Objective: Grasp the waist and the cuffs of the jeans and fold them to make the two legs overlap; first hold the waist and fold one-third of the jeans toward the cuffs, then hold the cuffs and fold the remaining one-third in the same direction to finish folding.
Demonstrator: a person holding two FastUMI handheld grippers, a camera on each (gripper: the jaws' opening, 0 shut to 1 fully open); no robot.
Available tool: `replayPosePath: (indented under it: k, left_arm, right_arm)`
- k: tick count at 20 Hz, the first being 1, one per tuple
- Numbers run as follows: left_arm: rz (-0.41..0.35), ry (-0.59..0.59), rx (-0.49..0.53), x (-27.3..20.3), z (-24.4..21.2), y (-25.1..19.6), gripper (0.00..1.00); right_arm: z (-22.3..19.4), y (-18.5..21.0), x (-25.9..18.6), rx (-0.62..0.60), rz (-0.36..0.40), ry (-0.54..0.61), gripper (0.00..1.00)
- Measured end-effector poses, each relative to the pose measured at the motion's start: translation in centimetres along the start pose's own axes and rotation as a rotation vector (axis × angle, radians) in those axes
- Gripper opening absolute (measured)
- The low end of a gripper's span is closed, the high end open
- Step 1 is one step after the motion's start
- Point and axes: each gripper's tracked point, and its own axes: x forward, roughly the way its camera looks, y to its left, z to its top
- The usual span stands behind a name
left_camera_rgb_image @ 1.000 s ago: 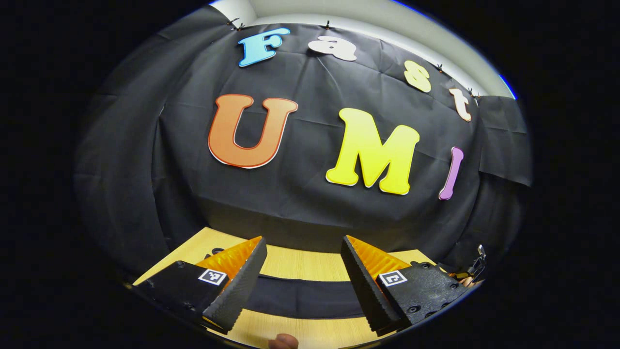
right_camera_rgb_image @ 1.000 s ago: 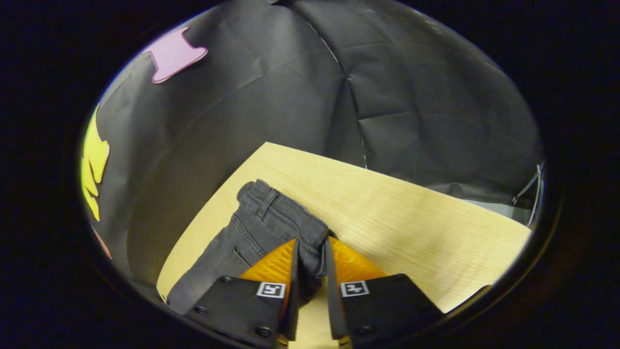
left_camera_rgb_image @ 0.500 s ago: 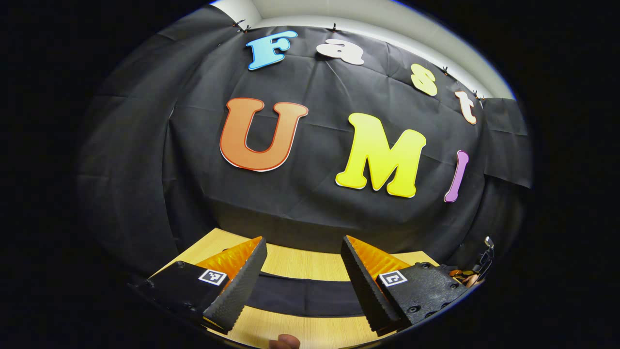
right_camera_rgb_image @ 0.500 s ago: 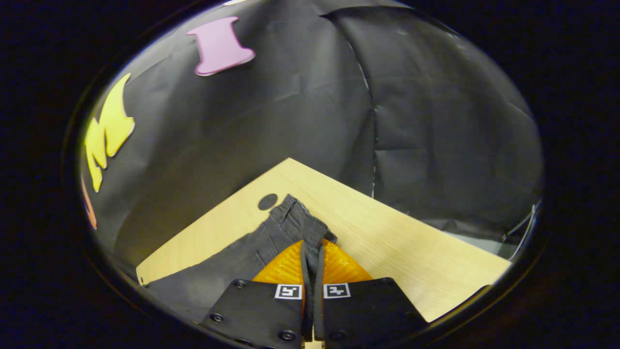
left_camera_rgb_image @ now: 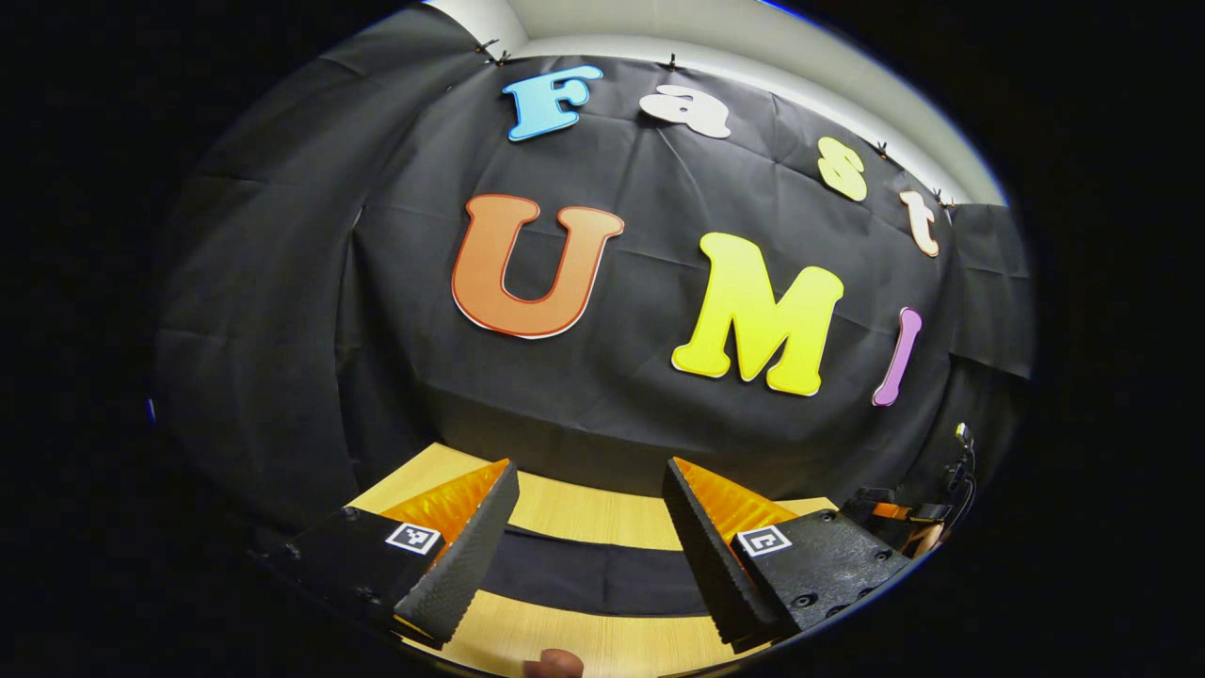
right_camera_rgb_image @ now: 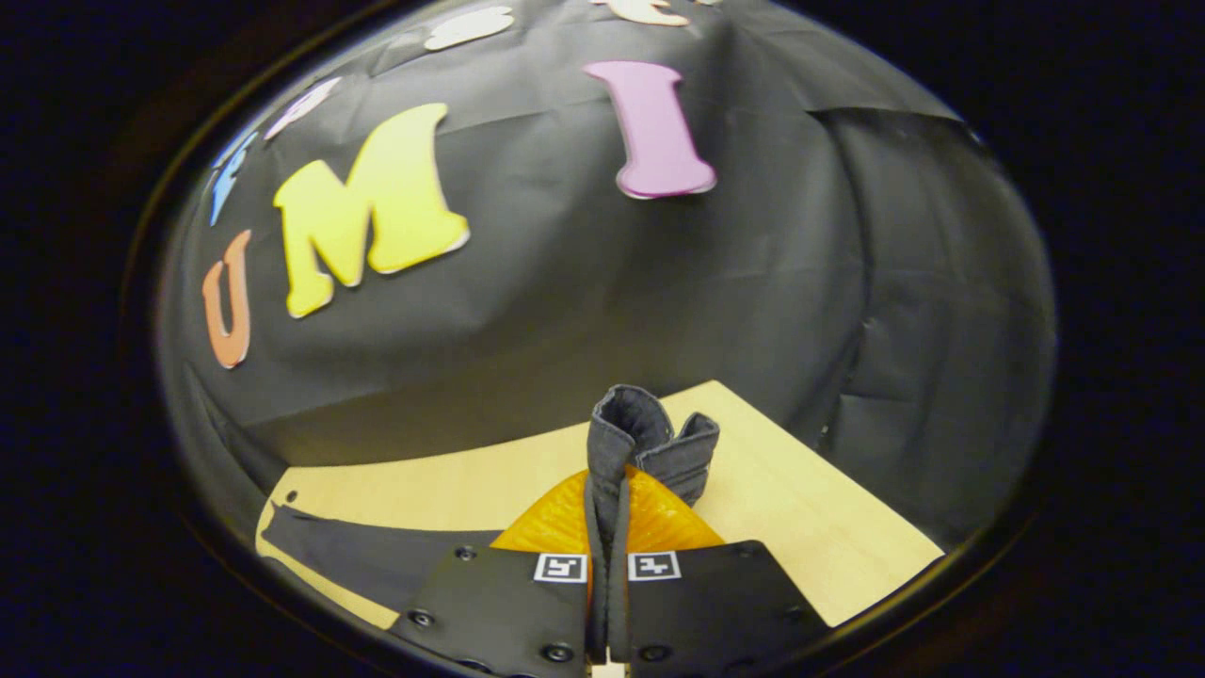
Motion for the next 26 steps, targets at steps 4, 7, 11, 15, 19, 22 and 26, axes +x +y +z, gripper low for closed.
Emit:
replayPosePath:
  k: [4,7,11,15,19,22,26]
  left_arm:
    - [0.027,0.005,0.028,-1.5,0.0,1.2,0.98]
    - [0.051,-0.007,0.071,-3.0,0.6,2.1,0.98]
    - [0.074,-0.009,0.105,-4.2,0.6,3.0,0.99]
    - [0.094,-0.011,0.1,-4.9,0.6,3.8,0.98]
    - [0.109,-0.018,0.089,-5.3,0.9,4.3,1.0]
    - [0.118,-0.023,0.089,-5.5,1.5,4.6,1.0]
    - [0.137,-0.027,0.099,-5.9,2.1,5.2,0.98]
  right_arm:
    - [-0.2,1.1,-0.8,-0.075,0.118,-0.024,0.0]
    - [0.1,1.1,-1.1,-0.114,0.176,-0.044,0.01]
    - [-0.4,1.9,-1.5,-0.179,0.248,-0.05,0.01]
    - [-0.9,2.3,-1.6,-0.221,0.283,-0.038,0.01]
    - [-2.1,2.0,-2.4,-0.267,0.303,0.026,0.01]
    - [-3.1,2.3,-2.5,-0.261,0.319,0.06,0.01]
    - [-3.2,1.8,-2.1,-0.295,0.306,0.111,0.01]
